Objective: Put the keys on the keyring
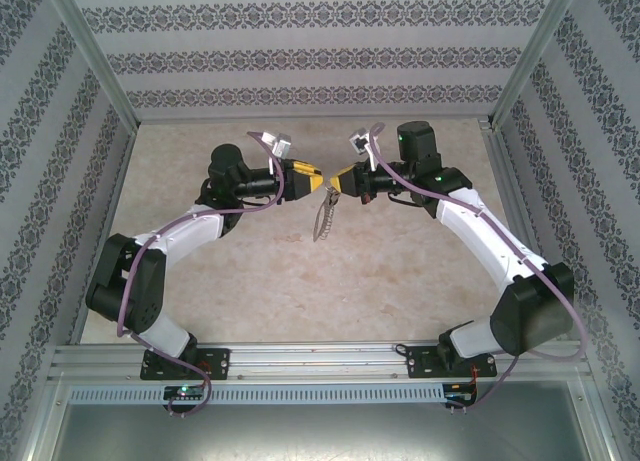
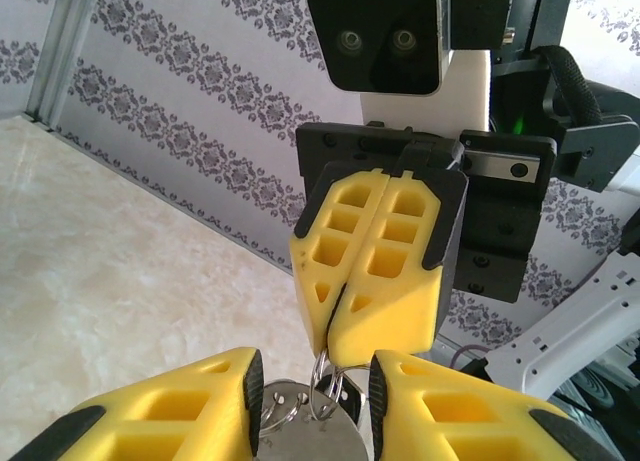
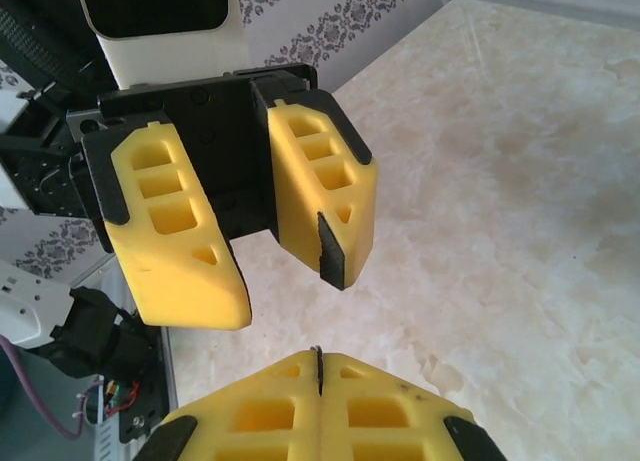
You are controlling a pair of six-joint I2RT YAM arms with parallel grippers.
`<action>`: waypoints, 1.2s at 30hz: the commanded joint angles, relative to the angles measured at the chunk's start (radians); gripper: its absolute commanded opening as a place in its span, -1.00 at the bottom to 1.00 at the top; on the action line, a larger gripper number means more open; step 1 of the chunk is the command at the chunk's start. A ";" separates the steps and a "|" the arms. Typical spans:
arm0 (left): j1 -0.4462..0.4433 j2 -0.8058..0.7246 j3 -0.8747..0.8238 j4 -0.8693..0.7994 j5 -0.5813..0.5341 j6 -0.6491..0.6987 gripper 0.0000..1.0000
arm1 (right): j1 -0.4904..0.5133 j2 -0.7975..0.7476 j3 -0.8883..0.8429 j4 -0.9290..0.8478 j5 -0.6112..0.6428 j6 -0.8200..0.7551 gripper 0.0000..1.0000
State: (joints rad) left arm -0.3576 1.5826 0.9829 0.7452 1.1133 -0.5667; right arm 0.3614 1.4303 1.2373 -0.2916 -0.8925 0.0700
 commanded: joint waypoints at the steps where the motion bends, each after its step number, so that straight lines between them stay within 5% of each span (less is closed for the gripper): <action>1: 0.011 -0.019 0.032 -0.018 0.058 0.011 -0.29 | -0.010 0.006 0.038 0.005 -0.046 -0.026 -1.00; 10: -0.003 0.045 0.030 0.138 0.096 -0.127 -0.38 | -0.008 0.007 0.028 0.032 -0.042 -0.011 -1.00; 30: -0.045 0.091 0.033 0.179 0.103 -0.137 -0.49 | -0.014 0.008 0.018 0.048 -0.035 -0.007 -1.00; 36: -0.047 0.102 0.037 0.221 0.095 -0.158 -0.69 | -0.018 0.010 0.016 0.050 -0.040 -0.007 -1.00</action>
State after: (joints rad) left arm -0.3927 1.6756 0.9955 0.8810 1.1934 -0.7094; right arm 0.3550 1.4342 1.2373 -0.2802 -0.9070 0.0715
